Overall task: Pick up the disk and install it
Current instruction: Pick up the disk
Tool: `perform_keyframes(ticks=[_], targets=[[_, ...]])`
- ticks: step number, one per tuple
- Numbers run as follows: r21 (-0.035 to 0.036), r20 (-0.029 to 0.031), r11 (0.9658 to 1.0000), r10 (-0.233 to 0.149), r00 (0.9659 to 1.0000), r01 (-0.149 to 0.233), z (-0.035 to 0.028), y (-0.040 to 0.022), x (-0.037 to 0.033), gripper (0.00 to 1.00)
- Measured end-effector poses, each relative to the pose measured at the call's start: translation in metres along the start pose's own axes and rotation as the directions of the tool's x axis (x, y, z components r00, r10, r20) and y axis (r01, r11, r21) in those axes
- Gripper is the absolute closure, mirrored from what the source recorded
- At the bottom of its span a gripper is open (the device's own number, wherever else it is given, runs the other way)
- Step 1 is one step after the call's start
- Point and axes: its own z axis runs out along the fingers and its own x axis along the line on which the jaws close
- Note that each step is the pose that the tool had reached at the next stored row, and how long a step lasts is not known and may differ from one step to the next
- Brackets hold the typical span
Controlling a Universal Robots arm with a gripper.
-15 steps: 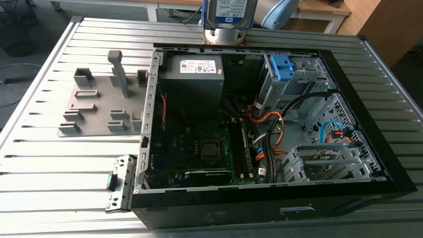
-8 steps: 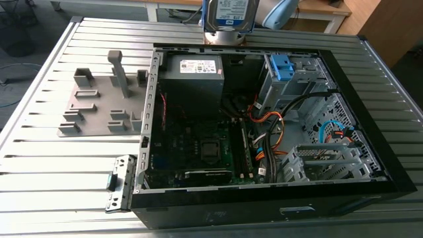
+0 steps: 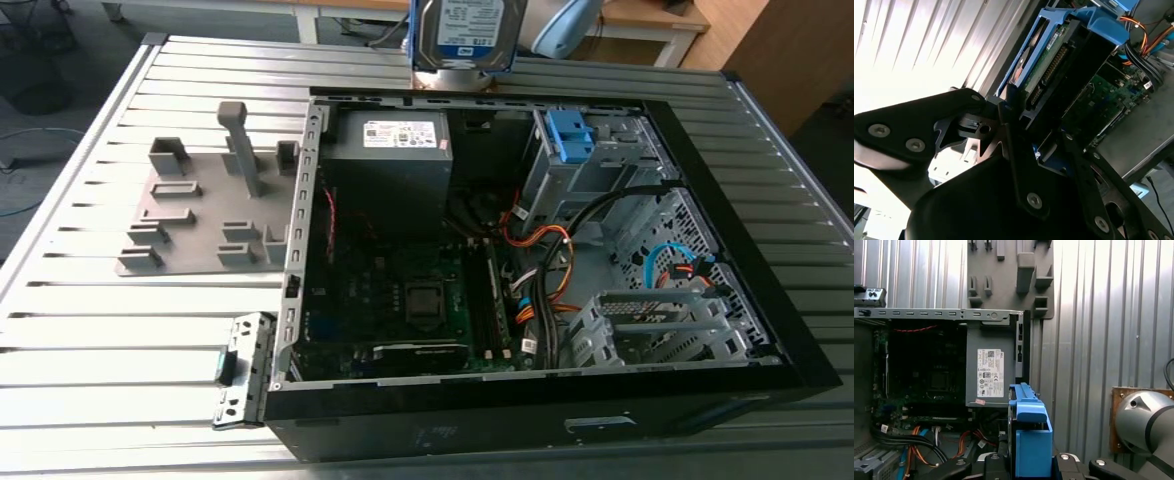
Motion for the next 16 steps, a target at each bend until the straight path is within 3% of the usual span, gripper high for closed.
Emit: perform_keyframes(ticks=[16], targets=[[0.0, 0.0, 1.0, 0.0, 1.0, 0.0, -0.0002, -0.0001, 0.0218, 0.64]])
